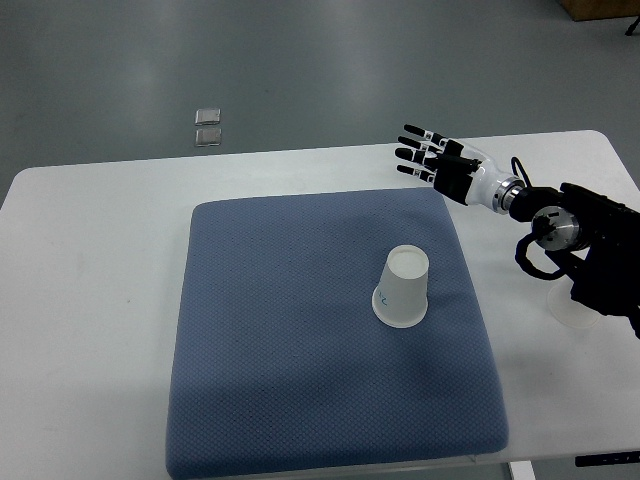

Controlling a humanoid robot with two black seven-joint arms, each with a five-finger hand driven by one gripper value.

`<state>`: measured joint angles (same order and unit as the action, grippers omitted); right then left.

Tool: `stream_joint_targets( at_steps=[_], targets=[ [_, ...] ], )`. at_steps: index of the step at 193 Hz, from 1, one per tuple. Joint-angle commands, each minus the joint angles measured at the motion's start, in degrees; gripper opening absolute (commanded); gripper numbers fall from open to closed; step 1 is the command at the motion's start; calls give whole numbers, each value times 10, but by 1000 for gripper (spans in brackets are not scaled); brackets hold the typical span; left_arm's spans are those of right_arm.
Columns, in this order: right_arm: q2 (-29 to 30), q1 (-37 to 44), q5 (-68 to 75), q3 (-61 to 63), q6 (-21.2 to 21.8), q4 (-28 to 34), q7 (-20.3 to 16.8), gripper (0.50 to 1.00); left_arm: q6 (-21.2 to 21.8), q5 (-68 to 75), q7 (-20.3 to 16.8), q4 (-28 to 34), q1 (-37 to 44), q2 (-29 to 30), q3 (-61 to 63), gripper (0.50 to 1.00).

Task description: Stack paper cups

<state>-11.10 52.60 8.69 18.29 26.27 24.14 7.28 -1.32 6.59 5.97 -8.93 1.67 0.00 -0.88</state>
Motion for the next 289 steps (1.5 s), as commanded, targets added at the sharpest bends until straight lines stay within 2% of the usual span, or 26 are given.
stream_joint_targets(
  at_steps=[1, 91, 126, 197, 225, 258, 289],
  targets=[
    [-1, 0, 1, 0, 4, 1, 0, 940, 1, -1, -1, 1, 0, 0, 0, 1000],
    [-32, 7, -9, -1, 18, 2, 1, 940, 0, 0, -1, 1, -4, 0, 3, 1000],
    [-80, 8, -9, 0, 86, 2, 3, 940, 0, 0, -1, 0, -4, 0, 2, 1000],
    [-185, 13, -17, -7, 87, 1, 5, 940, 0, 0, -1, 0, -4, 0, 2, 1000],
    [-248, 12, -85, -6, 87, 0, 11, 940, 0, 0, -1, 0, -4, 0, 2, 1000],
    [-295, 15, -207, -2, 87, 1, 30, 940, 0, 0, -1, 0, -4, 0, 2, 1000],
    [-330, 36, -347, -3, 87, 19, 72, 938, 0, 0, -1, 0, -4, 0, 2, 1000]
  ],
)
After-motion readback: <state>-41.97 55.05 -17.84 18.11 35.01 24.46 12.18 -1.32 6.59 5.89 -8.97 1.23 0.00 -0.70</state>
